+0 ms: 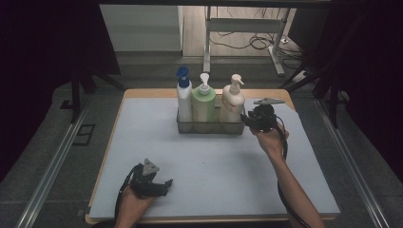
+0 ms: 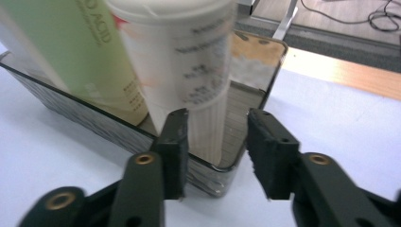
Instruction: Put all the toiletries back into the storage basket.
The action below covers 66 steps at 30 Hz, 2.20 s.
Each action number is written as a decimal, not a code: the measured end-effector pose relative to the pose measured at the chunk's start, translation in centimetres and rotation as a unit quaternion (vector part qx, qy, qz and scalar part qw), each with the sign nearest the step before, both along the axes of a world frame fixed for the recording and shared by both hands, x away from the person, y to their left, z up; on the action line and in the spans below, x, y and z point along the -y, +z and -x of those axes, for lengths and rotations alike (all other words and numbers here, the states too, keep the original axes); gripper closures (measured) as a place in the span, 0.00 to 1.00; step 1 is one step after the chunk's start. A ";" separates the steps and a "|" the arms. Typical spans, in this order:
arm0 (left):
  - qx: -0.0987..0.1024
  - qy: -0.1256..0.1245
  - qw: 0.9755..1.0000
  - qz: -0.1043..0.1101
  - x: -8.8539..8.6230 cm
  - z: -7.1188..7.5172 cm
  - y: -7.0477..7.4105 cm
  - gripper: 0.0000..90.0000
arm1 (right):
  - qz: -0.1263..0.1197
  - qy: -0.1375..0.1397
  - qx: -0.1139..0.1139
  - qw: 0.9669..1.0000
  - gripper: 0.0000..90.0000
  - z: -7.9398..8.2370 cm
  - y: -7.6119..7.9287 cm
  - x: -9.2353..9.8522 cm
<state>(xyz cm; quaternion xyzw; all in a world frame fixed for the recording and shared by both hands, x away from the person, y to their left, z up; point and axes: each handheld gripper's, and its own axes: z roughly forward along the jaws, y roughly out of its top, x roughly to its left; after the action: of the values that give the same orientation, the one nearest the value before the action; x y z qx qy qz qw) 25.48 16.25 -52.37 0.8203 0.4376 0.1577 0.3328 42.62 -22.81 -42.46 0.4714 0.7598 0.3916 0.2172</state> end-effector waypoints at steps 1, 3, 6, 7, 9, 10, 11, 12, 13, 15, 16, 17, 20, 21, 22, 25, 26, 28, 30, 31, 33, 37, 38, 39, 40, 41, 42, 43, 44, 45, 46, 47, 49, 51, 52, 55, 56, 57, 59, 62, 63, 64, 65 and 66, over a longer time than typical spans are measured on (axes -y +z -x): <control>0.000 0.000 1.000 0.000 0.0 0.0 0.0 0.14 | 0.000 -0.001 0.000 1.000 0.71 -0.1 0.0 0.1; 0.000 0.000 1.000 0.000 0.0 0.0 0.0 0.14 | 0.001 -0.008 0.000 1.000 0.75 -0.3 0.0 0.4; 0.000 0.000 1.000 0.000 0.0 0.0 0.0 0.14 | 0.004 -0.020 0.002 1.000 0.83 -0.8 0.1 0.6; 0.000 0.000 1.000 0.000 0.0 0.0 0.0 0.14 | 0.004 -0.021 0.002 1.000 0.85 -1.0 0.1 0.7; 0.000 0.000 1.000 0.000 0.0 0.0 0.0 0.14 | 0.009 -0.026 0.003 1.000 0.90 -1.4 0.1 0.7; 0.000 0.000 1.000 0.000 0.0 0.0 0.0 0.14 | 0.011 -0.028 0.004 1.000 0.91 -1.6 0.1 0.7; 0.000 0.000 1.000 0.000 0.0 0.0 0.0 0.14 | 0.012 -0.028 0.003 1.000 0.93 -1.8 0.1 0.6; 0.000 0.000 1.000 0.000 0.0 0.0 0.0 0.14 | 0.016 -0.028 0.001 0.999 0.95 -2.2 0.0 0.5; 0.000 0.000 1.000 0.000 0.0 0.0 0.0 0.14 | 0.020 -0.030 0.001 0.999 0.96 -2.4 0.0 0.5; 0.000 0.000 1.000 0.000 0.0 0.0 0.0 0.14 | 0.023 -0.033 -0.001 0.999 0.99 -2.9 -0.2 0.4; 0.000 0.000 1.000 0.000 0.0 0.0 0.0 0.14 | 0.021 -0.033 -0.003 0.999 0.99 -3.2 -0.2 0.3; 0.000 0.000 1.000 0.000 0.0 0.0 0.0 0.14 | 0.021 -0.033 -0.003 0.999 1.00 -3.4 -0.3 0.3; 0.000 0.000 1.000 0.000 0.0 0.0 0.0 0.14 | 0.030 -0.031 -0.005 0.999 1.00 -4.1 -0.5 0.0; 0.000 -0.001 1.000 -0.001 0.0 0.0 0.0 0.14 | 0.027 -0.030 -0.006 0.999 1.00 -4.3 -0.6 0.0; 0.000 0.000 1.000 -0.001 0.0 0.0 0.0 0.14 | 0.026 -0.030 -0.007 0.999 1.00 -4.5 -0.7 -0.1; 0.000 0.000 1.000 -0.001 0.0 0.0 0.0 0.14 | 0.021 -0.024 -0.010 0.999 1.00 -5.0 -0.9 -0.2; 0.000 0.000 1.000 -0.001 0.0 0.0 0.0 0.14 | 0.024 -0.024 -0.011 0.999 1.00 -5.1 -1.0 -0.3; 0.000 -0.001 1.000 -0.001 0.0 0.0 0.0 0.14 | 0.023 -0.018 -0.013 0.999 1.00 -5.4 -1.2 -0.5; 0.000 -0.001 1.000 0.000 0.0 0.0 0.0 0.14 | 0.025 -0.014 -0.014 0.999 1.00 -5.5 -1.3 -0.6; 0.000 0.000 1.000 0.000 0.0 0.0 0.0 0.14 | 0.026 -0.010 -0.018 0.999 1.00 -5.8 -1.5 -0.7; 0.000 0.000 1.000 0.001 0.0 0.0 0.0 0.14 | 0.025 -0.004 -0.023 0.999 1.00 -6.0 -1.8 -0.9; 0.000 0.000 1.000 0.000 0.0 0.0 0.0 0.14 | 0.019 0.000 -0.035 0.999 1.00 -6.0 -2.4 -1.2; 0.000 0.000 1.000 0.000 0.0 0.0 0.0 0.14 | 0.021 0.000 -0.036 0.999 1.00 -6.0 -2.5 -1.2; 0.000 0.000 1.000 0.000 0.0 0.0 0.0 0.14 | 0.023 -0.001 -0.039 0.999 1.00 -6.0 -2.6 -1.2; 0.000 0.000 1.000 0.000 0.0 0.0 0.0 0.14 | 0.022 -0.001 -0.039 0.999 1.00 -6.0 -2.7 -1.2; 0.000 0.000 1.000 0.000 0.0 0.0 0.0 0.14 | 0.022 0.000 -0.040 0.999 1.00 -6.0 -2.8 -1.2; 0.000 0.000 1.000 0.000 0.0 0.0 0.0 0.14 | 0.021 -0.001 -0.042 0.999 1.00 -6.0 -2.8 -1.2; 0.000 0.000 1.000 0.000 0.0 0.0 0.0 0.14 | 0.021 -0.002 -0.042 0.999 1.00 -6.0 -2.9 -1.2; 0.000 0.000 1.000 0.001 0.0 0.0 0.0 0.14 | 0.022 -0.002 -0.042 0.999 1.00 -6.0 -2.9 -1.2; 0.000 0.000 1.000 0.000 0.0 0.0 0.0 0.14 | 0.022 -0.002 -0.042 0.999 1.00 -6.0 -2.9 -1.3; 0.000 0.000 1.000 0.000 0.0 0.0 0.0 0.14 | 0.020 -0.001 -0.042 0.999 1.00 -6.0 -3.0 -1.3; 0.000 0.000 1.000 0.000 0.0 0.0 0.0 0.14 | 0.020 -0.001 -0.042 0.999 1.00 -6.0 -3.0 -1.3; 0.000 0.000 1.000 0.001 0.0 0.0 0.0 0.14 | 0.015 0.001 -0.043 0.999 1.00 -5.9 -3.1 -1.4; 0.000 0.000 1.000 0.001 0.0 0.0 0.0 0.14 | 0.015 0.002 -0.045 0.999 1.00 -5.9 -3.2 -1.5; 0.000 0.000 1.000 0.001 0.0 0.0 0.0 0.14 | 0.016 0.003 -0.046 0.999 1.00 -5.9 -3.2 -1.6; 0.000 0.000 1.000 0.001 0.0 0.0 0.0 0.14 | 0.015 0.006 -0.047 0.999 1.00 -5.9 -3.3 -1.8; 0.000 0.000 1.000 0.001 0.0 0.0 0.0 0.14 | 0.014 0.006 -0.047 0.999 1.00 -5.8 -3.3 -1.8; 0.000 0.000 1.000 0.001 0.0 0.0 0.0 0.14 | 0.013 0.007 -0.047 0.999 1.00 -5.8 -3.4 -1.9; 0.000 0.000 1.000 0.001 0.0 0.0 0.0 0.14 | 0.011 0.010 -0.047 0.999 1.00 -5.8 -3.4 -2.1; 0.000 0.000 1.000 0.000 0.0 0.0 0.0 0.14 | 0.010 0.013 -0.048 0.999 1.00 -5.7 -3.4 -2.4; 0.000 0.000 1.000 0.000 0.0 0.0 0.0 0.14 | 0.009 0.014 -0.048 0.999 1.00 -5.7 -3.5 -2.4; 0.000 0.000 1.000 0.000 0.0 0.0 0.0 0.14 | 0.008 0.015 -0.047 0.999 1.00 -5.7 -3.5 -2.5; 0.000 0.000 1.000 0.000 0.0 0.0 0.0 0.14 | 0.008 0.015 -0.047 0.999 1.00 -5.7 -3.5 -2.5; 0.000 0.000 1.000 0.000 0.0 0.0 0.0 0.14 | 0.007 0.017 -0.050 0.999 1.00 -5.6 -3.5 -2.6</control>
<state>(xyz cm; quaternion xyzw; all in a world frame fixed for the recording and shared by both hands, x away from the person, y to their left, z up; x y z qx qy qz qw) 25.50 16.27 -52.37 0.8206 0.4372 0.1579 0.3325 48.25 -20.18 -46.01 0.4753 0.7805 0.3660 0.1757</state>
